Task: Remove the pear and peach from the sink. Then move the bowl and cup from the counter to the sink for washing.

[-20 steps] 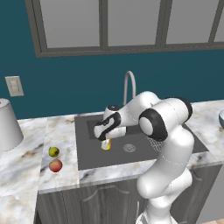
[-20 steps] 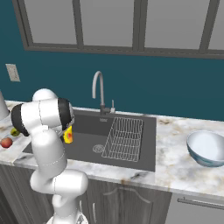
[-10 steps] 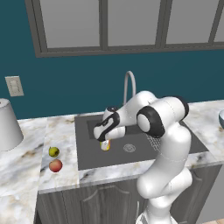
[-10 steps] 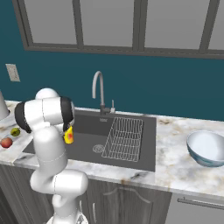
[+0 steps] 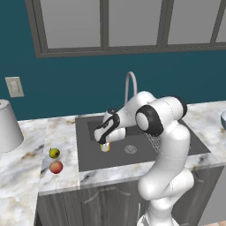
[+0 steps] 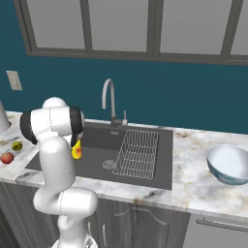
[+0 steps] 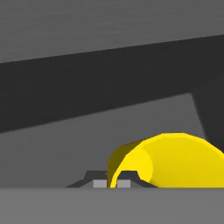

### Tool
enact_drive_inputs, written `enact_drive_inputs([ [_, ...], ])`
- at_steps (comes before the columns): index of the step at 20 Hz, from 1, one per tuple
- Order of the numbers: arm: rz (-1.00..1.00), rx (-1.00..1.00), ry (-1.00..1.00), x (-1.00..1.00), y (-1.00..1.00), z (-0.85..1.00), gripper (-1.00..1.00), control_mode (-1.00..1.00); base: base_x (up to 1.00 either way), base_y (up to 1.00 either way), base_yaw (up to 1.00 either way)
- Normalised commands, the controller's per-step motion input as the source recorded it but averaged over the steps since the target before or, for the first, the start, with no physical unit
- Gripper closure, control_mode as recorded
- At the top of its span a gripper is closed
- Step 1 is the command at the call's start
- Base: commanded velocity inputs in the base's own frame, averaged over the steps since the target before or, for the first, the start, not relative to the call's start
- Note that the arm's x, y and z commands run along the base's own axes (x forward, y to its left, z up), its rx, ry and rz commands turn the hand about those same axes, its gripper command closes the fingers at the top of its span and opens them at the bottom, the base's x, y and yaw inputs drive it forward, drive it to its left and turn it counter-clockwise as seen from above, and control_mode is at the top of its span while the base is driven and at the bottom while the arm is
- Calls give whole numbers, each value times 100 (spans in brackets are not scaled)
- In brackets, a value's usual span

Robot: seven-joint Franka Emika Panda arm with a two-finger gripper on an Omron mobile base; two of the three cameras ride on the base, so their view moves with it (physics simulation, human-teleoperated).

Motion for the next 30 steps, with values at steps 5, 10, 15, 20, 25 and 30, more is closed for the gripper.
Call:
enact_drive_inputs([
  [5,2,0,-1,10,3,-10,100,-100,0,0,0],
  [10,2,0,0,10,2,-10,100,-100,0,0,0],
  [15,2,0,0,9,2,-11,100,-100,0,0,0],
  [20,1,0,0,7,1,-12,100,-100,0,0,0],
  [25,0,0,0,7,0,-13,100,-100,0,0,0],
  [30,0,0,0,7,2,-14,100,-100,0,0,0],
])
